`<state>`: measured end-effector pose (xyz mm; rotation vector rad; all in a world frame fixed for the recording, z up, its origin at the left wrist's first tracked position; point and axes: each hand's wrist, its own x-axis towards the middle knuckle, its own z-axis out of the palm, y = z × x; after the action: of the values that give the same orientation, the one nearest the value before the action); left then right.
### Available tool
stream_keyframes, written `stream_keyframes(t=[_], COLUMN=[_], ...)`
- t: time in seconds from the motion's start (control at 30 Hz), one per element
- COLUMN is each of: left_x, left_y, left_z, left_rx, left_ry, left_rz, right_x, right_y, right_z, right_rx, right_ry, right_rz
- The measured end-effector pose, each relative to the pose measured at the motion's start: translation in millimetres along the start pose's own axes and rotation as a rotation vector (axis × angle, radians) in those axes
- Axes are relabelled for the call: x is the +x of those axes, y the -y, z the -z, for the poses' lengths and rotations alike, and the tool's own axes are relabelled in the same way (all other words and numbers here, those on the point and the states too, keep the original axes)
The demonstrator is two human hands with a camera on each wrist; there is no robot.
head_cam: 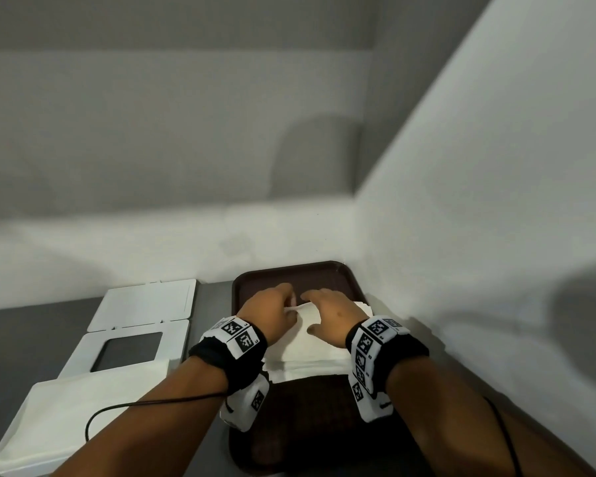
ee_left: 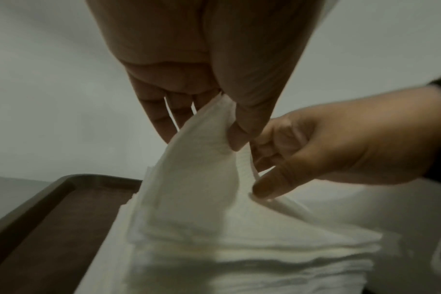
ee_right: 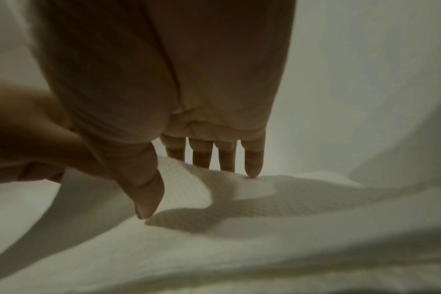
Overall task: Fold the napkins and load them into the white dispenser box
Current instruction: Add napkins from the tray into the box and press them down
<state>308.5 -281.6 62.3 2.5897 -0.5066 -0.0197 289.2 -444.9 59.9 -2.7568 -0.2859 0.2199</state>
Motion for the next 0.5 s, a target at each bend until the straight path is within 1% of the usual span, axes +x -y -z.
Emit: stream_keyframes(t=[0.13,0.2,0.3,0.4,0.43,0.5], left_x=[-10,-14,-20,-28,-31,-35], left_y=[-6,-3,8,15,14,14], left_z=[4,2,1,4,6,8], left_rx=[-0.242,-0.338,-0.377,-0.426,-0.454,-0.545], left_ry=[-0.085,-0.118,-0.087,0.027,0.038,-0.028], left_rz=[-0.054,-0.049,0.017,0.111,0.140,0.221], right_x=[-3,-7,-12,-16,-16,-18], right_y=[4,5,4,3,3,2], right_z=[6,12,20,28,30,34], right_rx=[0.048,0.083,0.146,0.198,0.215,0.262], right_ry=[-0.057,-0.061,-0.055,-0.115,-0.138,-0.169], right_rz=[0.034,0.025,0.001,-0.030,-0.043,-0.067])
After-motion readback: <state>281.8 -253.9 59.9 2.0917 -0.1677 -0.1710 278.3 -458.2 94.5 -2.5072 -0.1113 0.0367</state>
